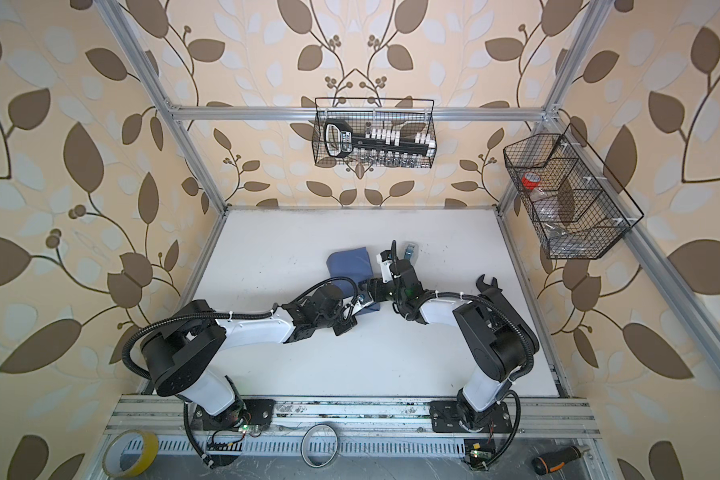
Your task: Wrap the gift box in paper
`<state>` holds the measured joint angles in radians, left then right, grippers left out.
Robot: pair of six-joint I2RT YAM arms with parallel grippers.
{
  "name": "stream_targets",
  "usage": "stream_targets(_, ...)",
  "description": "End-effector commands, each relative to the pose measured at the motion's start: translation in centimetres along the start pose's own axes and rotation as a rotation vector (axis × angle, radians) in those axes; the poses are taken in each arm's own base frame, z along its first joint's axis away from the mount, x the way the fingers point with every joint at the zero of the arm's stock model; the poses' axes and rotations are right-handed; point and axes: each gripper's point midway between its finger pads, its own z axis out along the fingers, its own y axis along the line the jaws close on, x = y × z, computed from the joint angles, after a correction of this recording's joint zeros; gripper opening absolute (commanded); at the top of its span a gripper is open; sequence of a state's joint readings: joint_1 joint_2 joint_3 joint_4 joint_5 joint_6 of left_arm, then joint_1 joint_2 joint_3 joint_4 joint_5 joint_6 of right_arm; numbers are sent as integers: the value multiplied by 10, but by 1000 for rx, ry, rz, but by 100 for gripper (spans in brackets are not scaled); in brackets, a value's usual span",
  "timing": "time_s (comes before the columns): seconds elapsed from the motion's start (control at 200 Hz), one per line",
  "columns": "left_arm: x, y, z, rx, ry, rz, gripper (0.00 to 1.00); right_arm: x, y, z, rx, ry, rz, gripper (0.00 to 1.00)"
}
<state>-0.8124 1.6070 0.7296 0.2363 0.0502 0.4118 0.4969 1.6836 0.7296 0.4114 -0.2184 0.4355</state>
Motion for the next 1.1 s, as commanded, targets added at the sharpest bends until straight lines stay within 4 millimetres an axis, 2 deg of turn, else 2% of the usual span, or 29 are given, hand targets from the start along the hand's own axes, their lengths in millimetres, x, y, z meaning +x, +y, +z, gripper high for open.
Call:
stream_targets(0.0, -38, 9, -14, -34, -139, 5, 0, 34, -13, -3, 42, 129, -7, 76)
stream_targets(0.095, -41, 9, -15, -33, -155, 5, 0, 41, -17, 0, 54, 146, -6, 76)
stream_targets(0.37, -47, 13, -17, -48, -180, -5, 0, 75, -35, 5, 93, 214, 26, 74)
stream_targets(0.575, -52, 13, -20, -46, -199, -4, 0, 81, -36, 7, 92, 222, 38, 73)
stream_targets(0.73, -42, 9, -15, -31, -168, 5, 0, 70, -31, 5, 78, 200, 35, 74)
stream_targets(0.99, -36, 5, -14, -11, -148, 5, 0, 23, -3, -7, -18, 103, 5, 78)
stream_targets(1.095, -35, 4, -14, -5, -146, 7, 0, 10, 6, -11, -47, 83, -7, 78)
